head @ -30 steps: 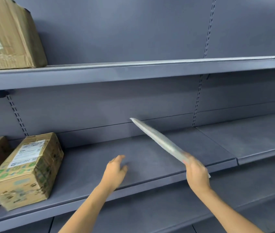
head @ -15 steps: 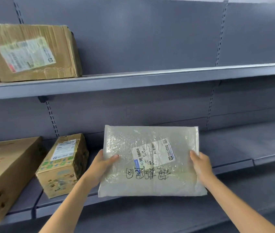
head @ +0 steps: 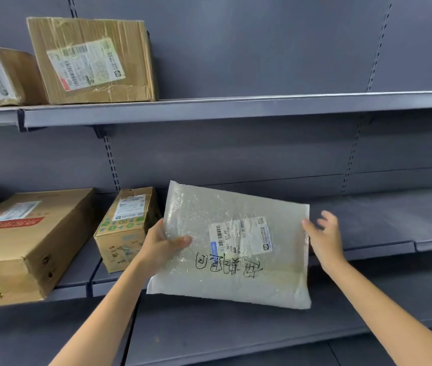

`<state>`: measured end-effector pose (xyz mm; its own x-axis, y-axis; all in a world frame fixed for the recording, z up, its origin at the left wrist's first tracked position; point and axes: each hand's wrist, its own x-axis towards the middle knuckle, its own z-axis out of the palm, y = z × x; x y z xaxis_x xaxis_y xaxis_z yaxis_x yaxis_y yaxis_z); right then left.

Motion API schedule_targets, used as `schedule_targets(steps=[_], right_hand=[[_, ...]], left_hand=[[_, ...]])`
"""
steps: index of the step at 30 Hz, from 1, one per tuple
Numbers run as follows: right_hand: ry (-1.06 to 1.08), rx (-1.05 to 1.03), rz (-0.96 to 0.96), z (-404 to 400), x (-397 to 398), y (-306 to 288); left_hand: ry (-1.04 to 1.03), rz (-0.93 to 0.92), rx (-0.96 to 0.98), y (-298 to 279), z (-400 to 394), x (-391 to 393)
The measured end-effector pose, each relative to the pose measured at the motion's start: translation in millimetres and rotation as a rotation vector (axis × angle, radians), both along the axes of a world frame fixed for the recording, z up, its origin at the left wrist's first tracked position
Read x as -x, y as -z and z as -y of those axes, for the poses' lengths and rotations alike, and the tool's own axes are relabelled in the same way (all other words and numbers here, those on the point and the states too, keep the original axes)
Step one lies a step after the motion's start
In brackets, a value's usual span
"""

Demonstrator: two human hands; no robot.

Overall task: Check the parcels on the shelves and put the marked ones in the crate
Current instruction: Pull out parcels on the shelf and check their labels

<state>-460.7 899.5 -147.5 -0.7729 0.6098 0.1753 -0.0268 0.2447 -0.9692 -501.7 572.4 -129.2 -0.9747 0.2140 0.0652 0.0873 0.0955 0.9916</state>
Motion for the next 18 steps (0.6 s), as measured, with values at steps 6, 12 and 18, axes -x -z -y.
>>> schedule_targets(steps=[6,12,18], right_hand=[[-0.475,-0.485,0.107,-2,-4,-57],[-0.837,-0.178,0.218,21,-8,-42],[-0.702,0.097,0.066,22,-13,-17]], left_hand=[[0.206,-0.165,0.328,-53,-16,0],[0.221,-0.292,0.490,-80,-41,0],[-0.132,-0.458,0.543,-55,-27,5]])
